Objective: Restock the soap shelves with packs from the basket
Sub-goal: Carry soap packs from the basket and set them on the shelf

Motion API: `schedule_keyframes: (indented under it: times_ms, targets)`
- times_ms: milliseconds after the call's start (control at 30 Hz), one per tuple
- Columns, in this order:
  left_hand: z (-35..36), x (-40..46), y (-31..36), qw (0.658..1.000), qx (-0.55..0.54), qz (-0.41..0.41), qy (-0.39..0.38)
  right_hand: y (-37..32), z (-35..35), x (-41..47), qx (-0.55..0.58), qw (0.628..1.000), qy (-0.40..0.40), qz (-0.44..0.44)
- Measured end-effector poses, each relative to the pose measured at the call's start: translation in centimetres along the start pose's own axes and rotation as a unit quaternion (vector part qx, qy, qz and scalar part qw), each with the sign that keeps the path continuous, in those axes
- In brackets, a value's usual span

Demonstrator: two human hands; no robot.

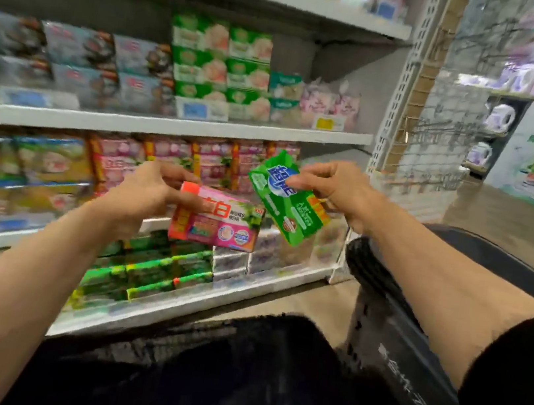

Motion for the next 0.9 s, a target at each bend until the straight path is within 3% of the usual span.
schedule_keyframes:
  times_ms: [367, 600, 900]
  targets:
    - [-22.6, -12.9, -11.9, 0.964, -0.046, -0.08, 0.249, -3.2, 25.5, 4.8, -0.024, 0.984, -0.177, -0.021]
    - [-32.8, -18.7, -11.7, 0.886, -0.172, 0.007, 0.43, -10.9, 36.7, 7.4, 0.01, 0.976, -0.203, -0.083]
    - [-39.9, -22.2, -10.2, 0.798, -0.295, 0.158, 0.502, -26.3, 45.7, 7.0, -0.012, 0.941, -0.229, -0.249]
Point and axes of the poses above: each hand's wrist, its own x-axis towards the middle knuckle, its own z-axis out of the palm, y = z × x, the point moved 9 cm from there along x, towards the middle knuckle, and after that the axes turned 2 degrees about -y, right-handed, at the moved point
